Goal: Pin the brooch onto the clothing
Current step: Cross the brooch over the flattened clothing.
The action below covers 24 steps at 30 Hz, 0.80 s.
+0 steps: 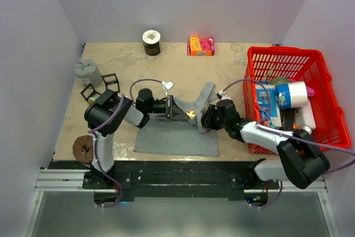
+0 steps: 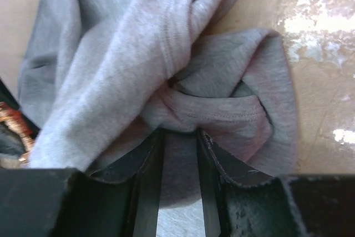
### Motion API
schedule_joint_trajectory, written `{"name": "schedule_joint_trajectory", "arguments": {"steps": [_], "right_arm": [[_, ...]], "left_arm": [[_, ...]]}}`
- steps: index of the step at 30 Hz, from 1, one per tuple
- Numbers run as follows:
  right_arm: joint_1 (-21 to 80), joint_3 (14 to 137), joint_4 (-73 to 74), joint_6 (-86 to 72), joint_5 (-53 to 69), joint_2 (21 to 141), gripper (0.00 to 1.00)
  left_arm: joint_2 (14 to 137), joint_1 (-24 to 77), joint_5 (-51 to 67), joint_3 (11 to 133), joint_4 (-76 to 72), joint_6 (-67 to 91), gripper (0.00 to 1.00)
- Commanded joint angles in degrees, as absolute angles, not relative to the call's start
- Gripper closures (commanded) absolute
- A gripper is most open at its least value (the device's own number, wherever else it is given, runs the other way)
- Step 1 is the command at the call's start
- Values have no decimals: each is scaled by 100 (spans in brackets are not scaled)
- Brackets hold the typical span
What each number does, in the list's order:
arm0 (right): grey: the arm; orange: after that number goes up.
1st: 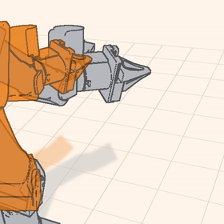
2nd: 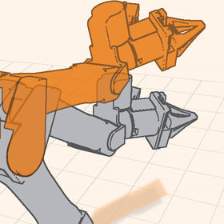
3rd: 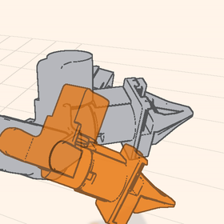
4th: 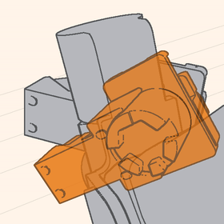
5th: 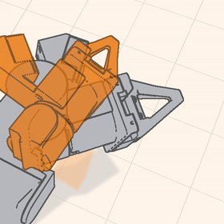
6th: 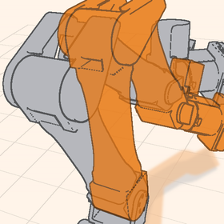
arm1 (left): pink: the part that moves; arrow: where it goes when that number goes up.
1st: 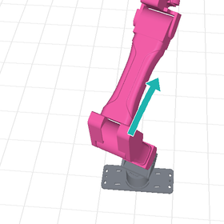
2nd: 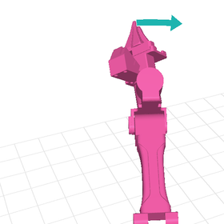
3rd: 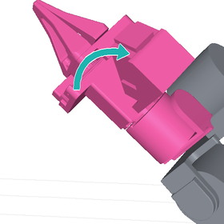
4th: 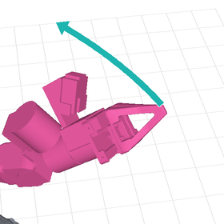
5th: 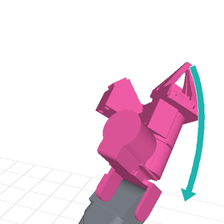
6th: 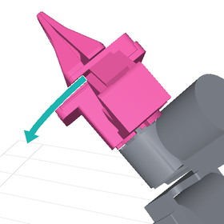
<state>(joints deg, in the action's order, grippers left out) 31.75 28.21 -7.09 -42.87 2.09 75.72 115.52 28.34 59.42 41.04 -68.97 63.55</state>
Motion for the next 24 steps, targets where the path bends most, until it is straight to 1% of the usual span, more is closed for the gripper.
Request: {"name": "schedule_joint_trajectory", "arguments": {"steps": [1,2,4,14,24], "right_arm": [[3217,2786,-870,-4351,115,7322,65],[3217,2786,-844,-4333,88,7295,64],[3226,2664,-931,-4324,53,7181,57],[3225,2136,-1503,-4307,18,6232,49],[3217,1951,-2030,-4263,70,6196,47]], "left_arm": [[11496,2892,5897,4271,-6865,6073,100],[11505,2892,5915,4271,-6890,6099,100],[11522,2909,5941,4280,-6952,6135,100],[11575,3032,6047,4342,-6715,6029,100],[11549,3120,6056,4368,-6662,6003,100]]}}
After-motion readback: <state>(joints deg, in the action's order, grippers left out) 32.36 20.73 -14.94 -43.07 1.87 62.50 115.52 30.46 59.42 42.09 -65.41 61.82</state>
